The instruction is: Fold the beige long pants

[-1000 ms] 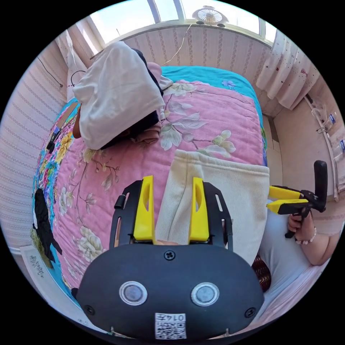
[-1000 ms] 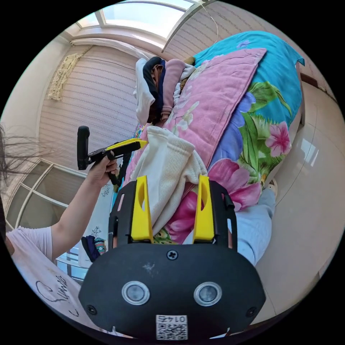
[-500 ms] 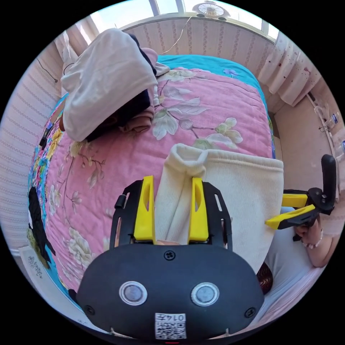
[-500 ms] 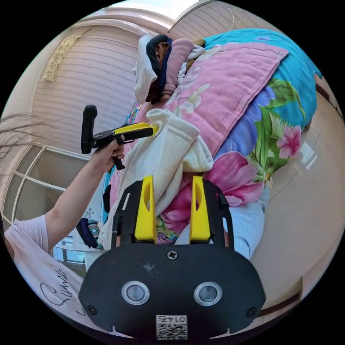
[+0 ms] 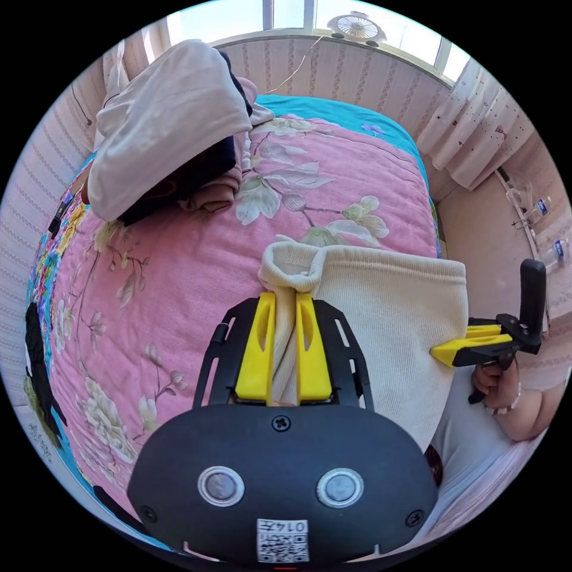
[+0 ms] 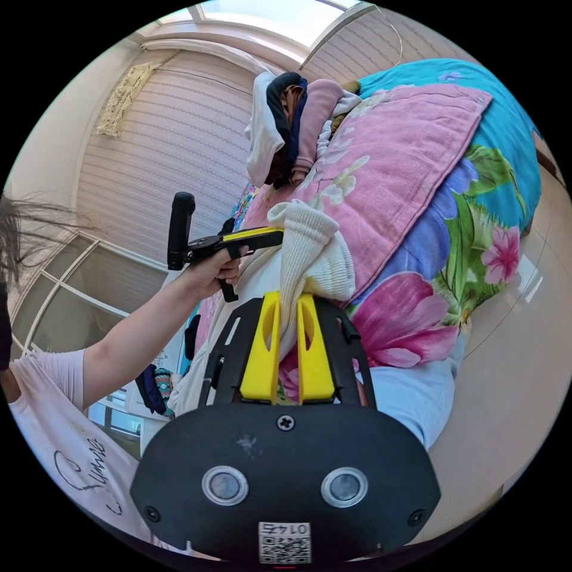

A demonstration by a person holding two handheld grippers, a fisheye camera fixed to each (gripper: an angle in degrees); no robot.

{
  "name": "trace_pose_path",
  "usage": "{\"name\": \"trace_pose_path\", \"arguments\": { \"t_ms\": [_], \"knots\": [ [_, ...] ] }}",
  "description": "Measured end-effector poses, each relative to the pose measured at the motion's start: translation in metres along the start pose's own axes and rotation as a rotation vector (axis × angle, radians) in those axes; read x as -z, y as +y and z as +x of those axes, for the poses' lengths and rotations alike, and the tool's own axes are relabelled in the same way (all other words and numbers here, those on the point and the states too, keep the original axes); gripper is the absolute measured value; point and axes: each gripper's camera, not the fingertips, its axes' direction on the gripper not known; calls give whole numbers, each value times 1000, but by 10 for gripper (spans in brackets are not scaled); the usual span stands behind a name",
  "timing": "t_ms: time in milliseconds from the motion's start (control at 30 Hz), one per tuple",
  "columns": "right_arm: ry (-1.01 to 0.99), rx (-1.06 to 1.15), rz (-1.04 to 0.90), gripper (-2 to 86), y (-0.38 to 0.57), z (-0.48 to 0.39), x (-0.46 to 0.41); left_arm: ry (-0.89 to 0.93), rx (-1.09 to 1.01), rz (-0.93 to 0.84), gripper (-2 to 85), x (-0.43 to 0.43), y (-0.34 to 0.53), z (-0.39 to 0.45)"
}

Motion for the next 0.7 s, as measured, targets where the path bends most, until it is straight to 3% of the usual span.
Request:
{"name": "trace_pose_path", "arguments": {
  "t_ms": [333, 533, 700],
  "knots": [
    [-52, 44, 22, 33, -15, -55, 2, -16, -27, 42, 48, 54, 45, -13],
    [-173, 187, 65, 33, -25, -114, 7, 63, 70, 213, 46, 134, 99, -42],
    [-283, 377, 64, 37, -34, -212, -1, 66, 217, 434, 46, 253, 204, -78]
  ]
}}
